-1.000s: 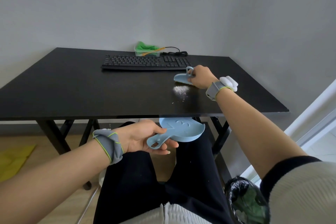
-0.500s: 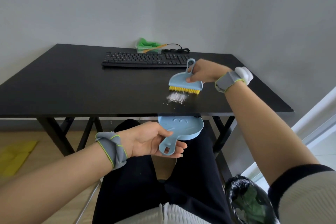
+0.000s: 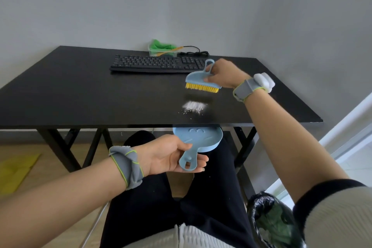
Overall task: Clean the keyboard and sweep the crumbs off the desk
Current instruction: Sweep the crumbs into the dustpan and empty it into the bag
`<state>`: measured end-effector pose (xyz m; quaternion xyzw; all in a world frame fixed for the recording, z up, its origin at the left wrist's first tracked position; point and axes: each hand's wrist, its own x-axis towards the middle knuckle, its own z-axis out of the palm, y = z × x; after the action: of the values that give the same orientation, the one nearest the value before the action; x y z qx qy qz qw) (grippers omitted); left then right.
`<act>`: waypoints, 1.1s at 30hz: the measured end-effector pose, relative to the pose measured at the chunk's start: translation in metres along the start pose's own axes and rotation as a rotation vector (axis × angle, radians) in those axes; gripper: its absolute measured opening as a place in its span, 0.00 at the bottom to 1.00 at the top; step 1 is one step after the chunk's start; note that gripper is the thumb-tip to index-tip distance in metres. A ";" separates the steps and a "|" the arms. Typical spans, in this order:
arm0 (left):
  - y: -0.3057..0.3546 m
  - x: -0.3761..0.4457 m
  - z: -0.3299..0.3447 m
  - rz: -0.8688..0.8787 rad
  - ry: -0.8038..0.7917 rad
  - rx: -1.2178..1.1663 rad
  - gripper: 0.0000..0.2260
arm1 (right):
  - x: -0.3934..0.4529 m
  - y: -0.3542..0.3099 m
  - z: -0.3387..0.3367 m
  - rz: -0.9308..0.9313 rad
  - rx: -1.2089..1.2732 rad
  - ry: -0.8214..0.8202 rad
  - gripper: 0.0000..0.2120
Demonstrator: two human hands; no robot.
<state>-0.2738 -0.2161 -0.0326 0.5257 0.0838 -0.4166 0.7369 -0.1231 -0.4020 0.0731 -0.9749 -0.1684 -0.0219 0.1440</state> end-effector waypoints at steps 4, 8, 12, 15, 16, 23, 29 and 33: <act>0.001 0.000 0.001 0.001 -0.001 -0.014 0.15 | -0.013 -0.011 0.013 -0.083 -0.041 -0.197 0.14; 0.002 -0.001 0.001 0.004 -0.003 -0.021 0.14 | -0.019 -0.022 -0.004 -0.139 0.046 -0.190 0.12; 0.001 -0.001 0.001 0.003 -0.008 -0.013 0.14 | -0.019 -0.021 0.008 -0.090 -0.005 -0.136 0.13; 0.001 -0.001 0.001 0.018 -0.013 -0.015 0.14 | -0.027 -0.020 0.003 -0.115 -0.050 -0.292 0.14; 0.000 -0.001 0.000 0.021 -0.011 -0.018 0.14 | -0.030 -0.020 -0.002 -0.122 -0.027 -0.306 0.14; 0.000 -0.001 0.002 0.026 -0.007 -0.027 0.14 | -0.036 -0.015 0.004 -0.122 -0.003 -0.240 0.11; -0.001 -0.002 -0.001 0.036 0.005 -0.021 0.14 | -0.042 -0.015 -0.006 -0.115 0.110 -0.255 0.10; 0.000 -0.003 0.000 0.043 0.015 -0.027 0.14 | -0.042 -0.016 -0.003 -0.126 0.033 -0.337 0.05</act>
<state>-0.2759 -0.2150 -0.0312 0.5205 0.0837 -0.3956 0.7520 -0.1684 -0.4020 0.0761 -0.9497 -0.2515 0.1356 0.1282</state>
